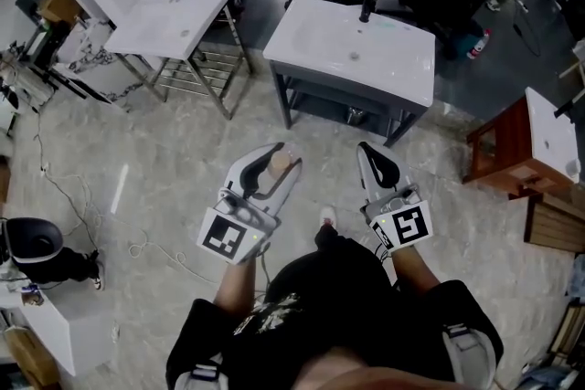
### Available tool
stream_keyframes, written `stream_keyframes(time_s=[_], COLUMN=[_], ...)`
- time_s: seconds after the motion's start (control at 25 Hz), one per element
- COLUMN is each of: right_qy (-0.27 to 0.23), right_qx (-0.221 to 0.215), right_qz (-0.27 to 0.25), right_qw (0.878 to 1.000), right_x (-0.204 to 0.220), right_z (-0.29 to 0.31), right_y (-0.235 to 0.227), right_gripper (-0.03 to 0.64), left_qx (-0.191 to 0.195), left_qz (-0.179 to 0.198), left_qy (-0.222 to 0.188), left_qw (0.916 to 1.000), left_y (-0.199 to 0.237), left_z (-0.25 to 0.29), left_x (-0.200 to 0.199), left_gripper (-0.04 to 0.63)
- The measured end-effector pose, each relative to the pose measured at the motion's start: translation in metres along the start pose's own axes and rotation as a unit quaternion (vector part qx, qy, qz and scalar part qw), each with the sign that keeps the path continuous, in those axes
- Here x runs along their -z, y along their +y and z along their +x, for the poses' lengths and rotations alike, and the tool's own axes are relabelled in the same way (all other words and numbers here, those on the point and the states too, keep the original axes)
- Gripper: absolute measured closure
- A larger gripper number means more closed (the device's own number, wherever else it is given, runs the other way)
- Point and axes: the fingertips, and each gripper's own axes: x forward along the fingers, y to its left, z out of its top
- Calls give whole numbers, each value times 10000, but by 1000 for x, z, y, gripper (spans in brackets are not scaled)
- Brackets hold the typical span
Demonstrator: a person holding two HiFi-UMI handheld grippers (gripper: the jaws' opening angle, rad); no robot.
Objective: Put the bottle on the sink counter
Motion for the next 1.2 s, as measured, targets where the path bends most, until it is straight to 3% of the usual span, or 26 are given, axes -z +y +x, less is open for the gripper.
stream_keyframes(time_s=[0.52,0.92,1.2], right_qy=[-176,-601,-499], right_qx=[-211,-357,-197], right_qz=[-48,7,43], right_qw=[9996,9976,9986], right_x=[20,13,31], right_z=[69,76,74], right_y=[-125,-170,-184], right_gripper=[621,621,621], left_qx=[-211,-267,-231], left_qz=[150,92,112], left_qy=[-34,86,64], left_qw=[9997,9996,9996], left_y=[45,39,51], left_z=[130,164,181], left_x=[7,6,13], left_gripper=[445,444,444])
